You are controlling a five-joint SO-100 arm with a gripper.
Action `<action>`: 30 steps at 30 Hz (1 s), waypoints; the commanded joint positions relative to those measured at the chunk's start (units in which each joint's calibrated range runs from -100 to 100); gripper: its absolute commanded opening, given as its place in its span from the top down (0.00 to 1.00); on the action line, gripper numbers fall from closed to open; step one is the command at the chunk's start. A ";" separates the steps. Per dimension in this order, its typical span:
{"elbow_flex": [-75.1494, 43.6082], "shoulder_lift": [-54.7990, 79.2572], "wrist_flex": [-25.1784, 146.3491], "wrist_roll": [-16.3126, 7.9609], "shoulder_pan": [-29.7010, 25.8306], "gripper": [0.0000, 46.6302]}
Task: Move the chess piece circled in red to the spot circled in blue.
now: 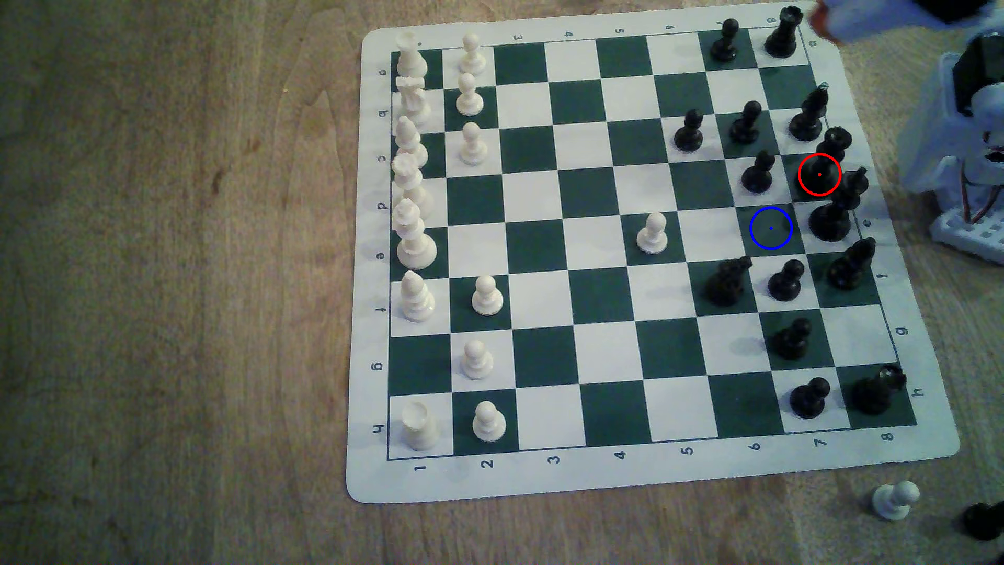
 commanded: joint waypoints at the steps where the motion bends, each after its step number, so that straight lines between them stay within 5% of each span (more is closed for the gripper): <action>1: -3.46 2.19 4.62 1.32 -0.93 1.00; 17: 12.14 6.60 4.62 -0.98 -5.86 0.99; 30: 12.77 8.64 0.28 -1.03 -4.21 0.80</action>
